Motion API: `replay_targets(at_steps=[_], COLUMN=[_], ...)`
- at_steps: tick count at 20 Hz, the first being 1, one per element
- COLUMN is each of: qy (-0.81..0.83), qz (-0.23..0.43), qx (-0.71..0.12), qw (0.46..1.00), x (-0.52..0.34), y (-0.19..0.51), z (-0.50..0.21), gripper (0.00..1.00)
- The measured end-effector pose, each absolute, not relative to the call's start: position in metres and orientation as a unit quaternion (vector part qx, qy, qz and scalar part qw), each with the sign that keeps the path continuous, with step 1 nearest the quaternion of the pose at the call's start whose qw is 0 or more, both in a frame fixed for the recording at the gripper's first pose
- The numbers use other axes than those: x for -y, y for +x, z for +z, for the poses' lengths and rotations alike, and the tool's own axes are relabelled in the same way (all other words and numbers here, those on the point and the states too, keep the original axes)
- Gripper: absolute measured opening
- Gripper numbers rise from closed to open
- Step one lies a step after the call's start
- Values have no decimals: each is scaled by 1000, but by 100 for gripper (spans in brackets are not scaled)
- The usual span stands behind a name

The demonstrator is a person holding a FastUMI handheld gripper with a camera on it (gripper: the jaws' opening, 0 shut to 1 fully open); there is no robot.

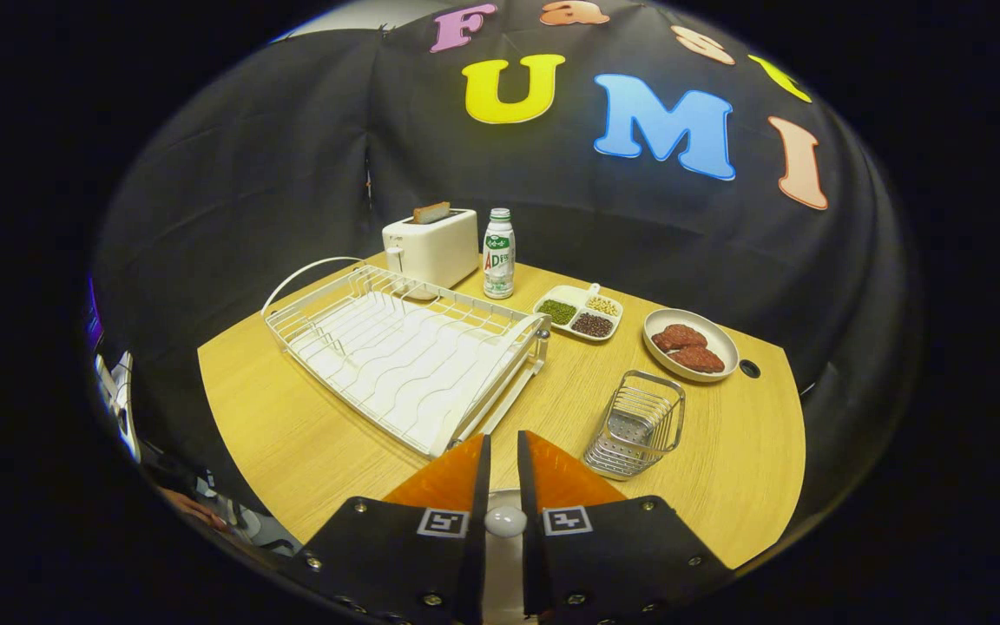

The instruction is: Take the plate from the dish rack, then take the spoon from the basket and place it into the plate.

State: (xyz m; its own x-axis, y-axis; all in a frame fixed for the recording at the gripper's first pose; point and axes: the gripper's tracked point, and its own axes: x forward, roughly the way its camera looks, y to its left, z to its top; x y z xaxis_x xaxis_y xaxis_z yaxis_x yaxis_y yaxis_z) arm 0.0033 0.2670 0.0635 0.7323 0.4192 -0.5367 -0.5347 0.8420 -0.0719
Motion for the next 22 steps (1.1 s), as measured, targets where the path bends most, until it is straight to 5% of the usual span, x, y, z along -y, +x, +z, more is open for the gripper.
replay_targets(at_steps=[5,22], qy=[-96,-20], qz=[248,59], qx=[-253,-54], qw=[930,997], x=[-250,-131], y=[19,-10], z=[81,250], gripper=[27,27])
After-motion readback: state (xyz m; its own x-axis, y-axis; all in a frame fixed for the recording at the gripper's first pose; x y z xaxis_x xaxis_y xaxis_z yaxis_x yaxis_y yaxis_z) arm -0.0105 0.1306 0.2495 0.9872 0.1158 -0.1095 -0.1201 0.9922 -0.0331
